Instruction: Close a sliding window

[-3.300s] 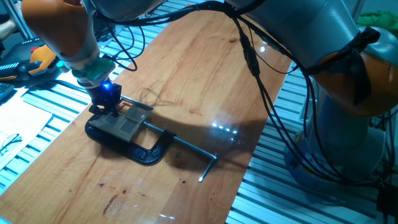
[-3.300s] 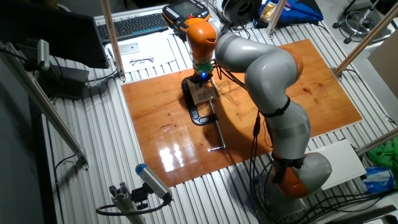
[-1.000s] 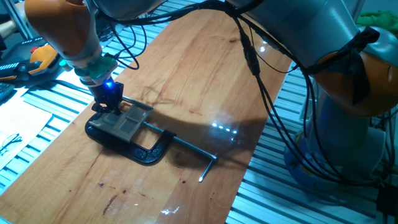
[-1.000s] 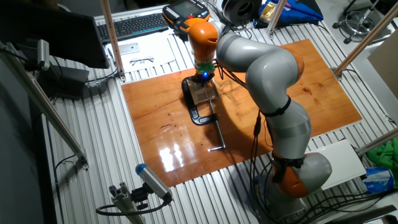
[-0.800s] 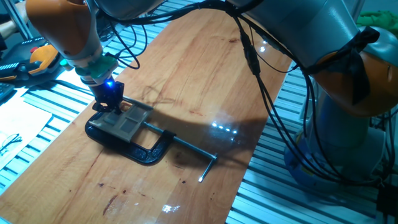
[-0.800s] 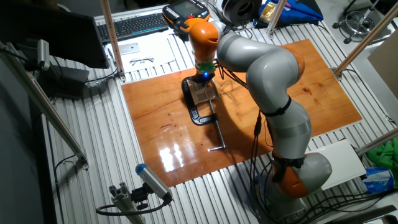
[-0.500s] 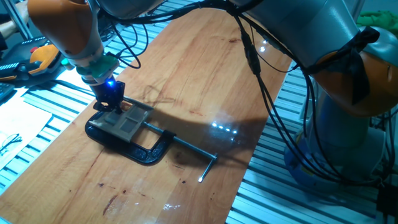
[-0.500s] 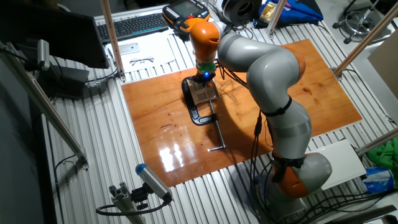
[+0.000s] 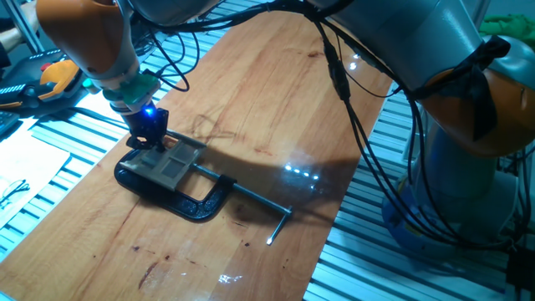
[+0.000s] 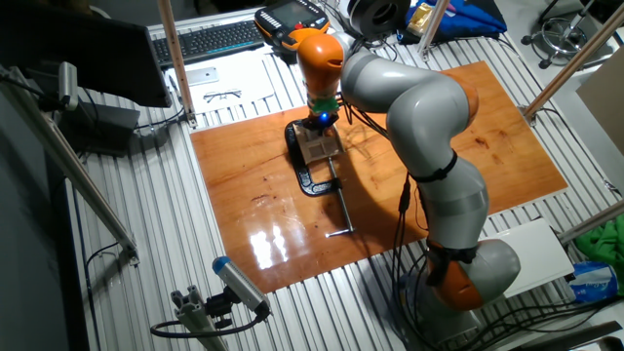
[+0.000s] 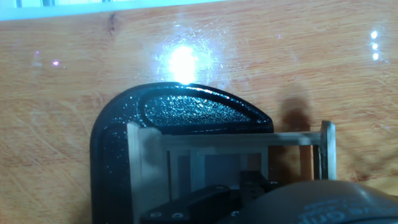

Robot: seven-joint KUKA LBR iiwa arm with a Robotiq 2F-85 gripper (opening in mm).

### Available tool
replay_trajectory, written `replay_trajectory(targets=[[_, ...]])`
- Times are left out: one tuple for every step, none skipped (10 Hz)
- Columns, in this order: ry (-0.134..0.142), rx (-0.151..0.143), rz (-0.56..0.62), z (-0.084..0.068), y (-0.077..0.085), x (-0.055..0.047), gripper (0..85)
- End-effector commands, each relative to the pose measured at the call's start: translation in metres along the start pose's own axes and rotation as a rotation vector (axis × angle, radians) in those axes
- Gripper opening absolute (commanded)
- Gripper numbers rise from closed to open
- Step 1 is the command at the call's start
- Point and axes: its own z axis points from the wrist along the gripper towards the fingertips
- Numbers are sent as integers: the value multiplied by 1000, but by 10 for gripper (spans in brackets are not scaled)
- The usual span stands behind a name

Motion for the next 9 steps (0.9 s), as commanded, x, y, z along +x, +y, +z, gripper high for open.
replay_trajectory(targets=[[-1,2,-1,-1,0,0,0],[-1,4,-1,-1,-1,0,0],[-1,5,-1,-1,-1,0,0],[-1,7,-3,-2,-2,0,0],[-1,8,-3,-2,-2,0,0],[-1,8,-4,-2,-2,0,0],[0,-1,2,-3,-1,0,0],[3,-7,6,-6,2,0,0],[4,-21,18,-11,5,0,0]])
